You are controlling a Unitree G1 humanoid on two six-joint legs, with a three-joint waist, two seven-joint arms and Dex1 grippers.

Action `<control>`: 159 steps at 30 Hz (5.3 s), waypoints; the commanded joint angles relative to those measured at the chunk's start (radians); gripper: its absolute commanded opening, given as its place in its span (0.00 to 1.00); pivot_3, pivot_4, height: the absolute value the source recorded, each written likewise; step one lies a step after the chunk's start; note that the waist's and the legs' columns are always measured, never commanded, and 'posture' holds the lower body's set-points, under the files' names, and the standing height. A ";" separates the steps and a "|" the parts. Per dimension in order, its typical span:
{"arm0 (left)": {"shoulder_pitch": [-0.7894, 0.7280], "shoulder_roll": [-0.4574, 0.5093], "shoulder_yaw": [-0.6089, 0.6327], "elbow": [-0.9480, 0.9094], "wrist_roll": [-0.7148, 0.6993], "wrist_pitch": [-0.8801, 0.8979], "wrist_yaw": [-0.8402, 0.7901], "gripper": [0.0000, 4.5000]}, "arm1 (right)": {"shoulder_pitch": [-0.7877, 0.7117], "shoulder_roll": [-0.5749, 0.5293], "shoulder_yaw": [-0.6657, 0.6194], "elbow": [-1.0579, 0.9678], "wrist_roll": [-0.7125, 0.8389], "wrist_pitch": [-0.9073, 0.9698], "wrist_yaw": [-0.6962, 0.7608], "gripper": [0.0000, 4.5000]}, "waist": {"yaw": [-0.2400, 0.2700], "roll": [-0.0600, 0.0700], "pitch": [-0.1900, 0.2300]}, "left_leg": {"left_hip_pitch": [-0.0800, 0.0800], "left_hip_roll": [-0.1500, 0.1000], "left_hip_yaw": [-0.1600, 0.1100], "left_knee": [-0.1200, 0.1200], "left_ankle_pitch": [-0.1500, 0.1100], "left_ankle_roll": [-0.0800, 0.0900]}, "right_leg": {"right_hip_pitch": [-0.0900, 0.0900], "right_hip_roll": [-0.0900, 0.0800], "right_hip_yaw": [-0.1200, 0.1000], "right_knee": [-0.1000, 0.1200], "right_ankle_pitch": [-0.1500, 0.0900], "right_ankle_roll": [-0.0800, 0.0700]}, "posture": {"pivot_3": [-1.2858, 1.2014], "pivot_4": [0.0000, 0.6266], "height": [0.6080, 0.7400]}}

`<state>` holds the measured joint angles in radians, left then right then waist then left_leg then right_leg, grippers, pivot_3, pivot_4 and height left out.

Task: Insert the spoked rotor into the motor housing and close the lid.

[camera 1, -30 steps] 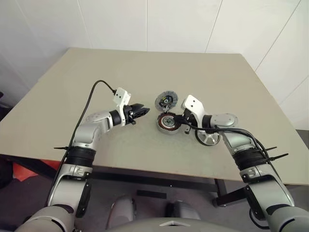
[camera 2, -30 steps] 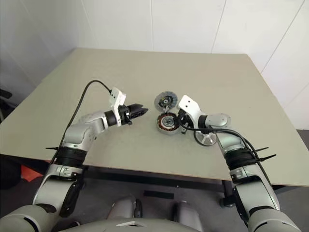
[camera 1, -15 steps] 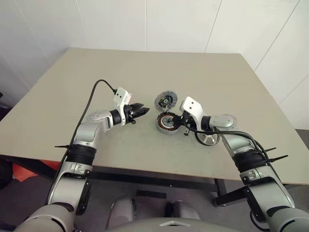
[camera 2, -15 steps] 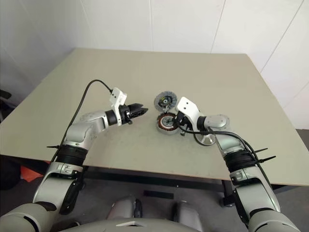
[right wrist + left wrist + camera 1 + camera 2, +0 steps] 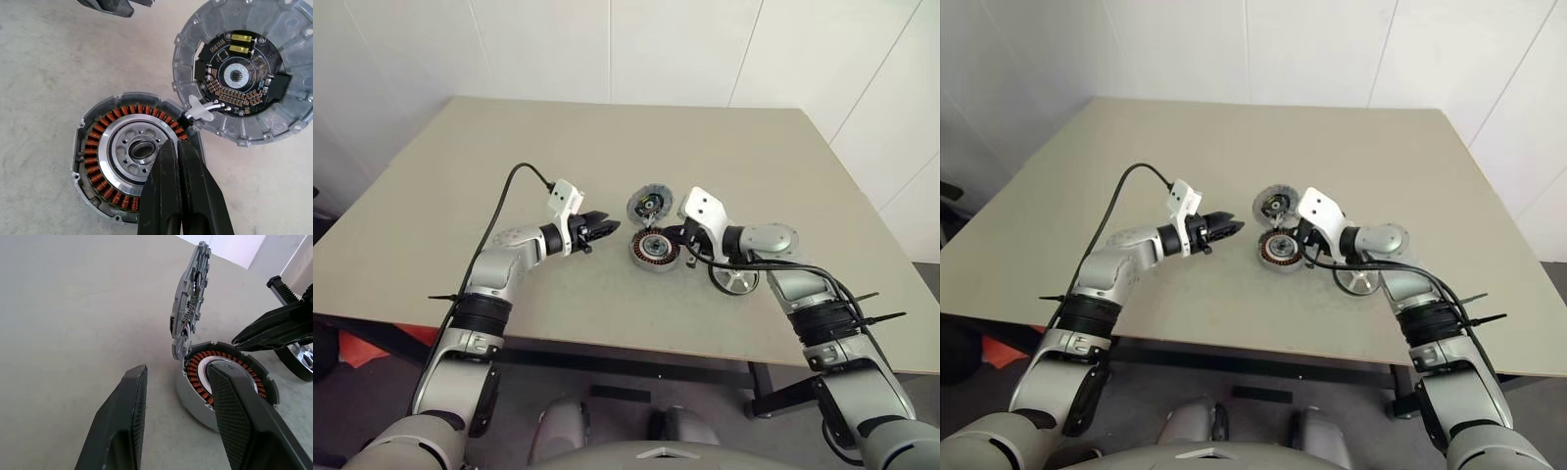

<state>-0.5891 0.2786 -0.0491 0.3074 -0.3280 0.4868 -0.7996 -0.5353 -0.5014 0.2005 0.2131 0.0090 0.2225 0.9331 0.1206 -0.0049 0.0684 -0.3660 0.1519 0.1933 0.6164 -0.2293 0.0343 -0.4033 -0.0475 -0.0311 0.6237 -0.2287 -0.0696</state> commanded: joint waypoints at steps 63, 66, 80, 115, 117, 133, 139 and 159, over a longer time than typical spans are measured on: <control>0.071 -0.069 -0.011 -0.066 -0.005 -0.018 0.038 0.46 | 0.128 -0.389 -0.424 0.452 0.503 0.674 0.309 0.49 | 0.032 0.007 -0.004 | 0.006 0.000 -0.007 0.000 -0.002 0.004 | 0.013 0.001 -0.008 -0.007 0.000 0.001 | 0.52 0.00 1.00; 0.079 -0.064 -0.012 -0.076 -0.006 -0.015 0.039 0.46 | 0.127 -0.372 -0.413 0.476 0.497 0.668 0.318 0.49 | 0.032 0.007 -0.004 | 0.004 0.000 -0.010 0.001 -0.002 0.004 | 0.013 0.000 -0.011 -0.008 0.000 0.001 | 0.52 0.00 1.00; 0.092 -0.037 -0.016 -0.099 -0.004 -0.008 0.044 0.46 | 0.288 -0.328 -0.371 0.262 0.566 0.771 0.413 0.49 | 0.035 0.011 -0.006 | -0.001 0.000 -0.020 0.002 -0.001 0.004 | 0.017 -0.001 -0.023 -0.014 0.000 0.001 | 0.52 0.00 1.00; 0.114 -0.025 -0.065 -0.105 0.029 -0.020 0.036 0.46 | 0.162 -0.176 -0.516 0.374 0.622 0.821 0.115 0.49 | 0.011 0.010 -0.009 | 0.025 0.007 -0.018 -0.011 0.000 -0.003 | 0.047 -0.012 -0.049 -0.035 -0.002 0.011 | 0.52 0.00 1.00; 0.115 -0.024 -0.066 -0.107 0.029 -0.020 0.037 0.46 | 0.166 -0.177 -0.506 0.372 0.613 0.818 0.112 0.46 | 0.013 0.010 -0.009 | 0.021 0.007 -0.018 -0.012 0.000 -0.004 | 0.043 -0.012 -0.049 -0.034 0.001 0.006 | 0.52 0.00 1.00; 0.109 -0.022 -0.063 -0.087 0.032 -0.026 0.039 0.46 | 0.066 -0.048 -0.580 0.180 0.797 1.135 -0.031 0.09 | 0.004 0.013 -0.010 | 0.018 0.007 -0.017 -0.017 0.006 -0.012 | 0.034 -0.011 -0.049 -0.033 0.003 0.003 | 0.52 0.00 1.00; 0.107 -0.023 -0.059 -0.085 0.035 -0.027 0.038 0.46 | -0.053 0.085 -0.692 0.162 0.838 1.220 -0.210 0.09 | 0.008 0.014 -0.010 | 0.000 0.008 -0.017 -0.018 0.011 -0.014 | 0.011 -0.011 -0.049 -0.019 0.001 -0.006 | 0.52 0.00 1.00; 0.117 -0.005 -0.056 -0.108 0.034 -0.022 0.042 0.46 | -0.038 0.128 -0.684 0.111 0.856 1.149 -0.269 0.09 | 0.032 0.015 -0.010 | -0.002 0.010 -0.017 -0.019 0.011 -0.021 | 0.008 -0.010 -0.051 -0.017 0.000 -0.008 | 0.52 0.00 1.00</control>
<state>-0.4568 0.2721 -0.1150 0.2284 -0.2911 0.4768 -0.7550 -0.5606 -0.3780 -0.4604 0.3482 0.8327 1.3849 0.6694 0.1526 0.0098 0.0579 -0.3677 0.1622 0.1761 0.5980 -0.2179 0.0133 -0.3952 -0.0571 -0.0822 0.6065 -0.2287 -0.0776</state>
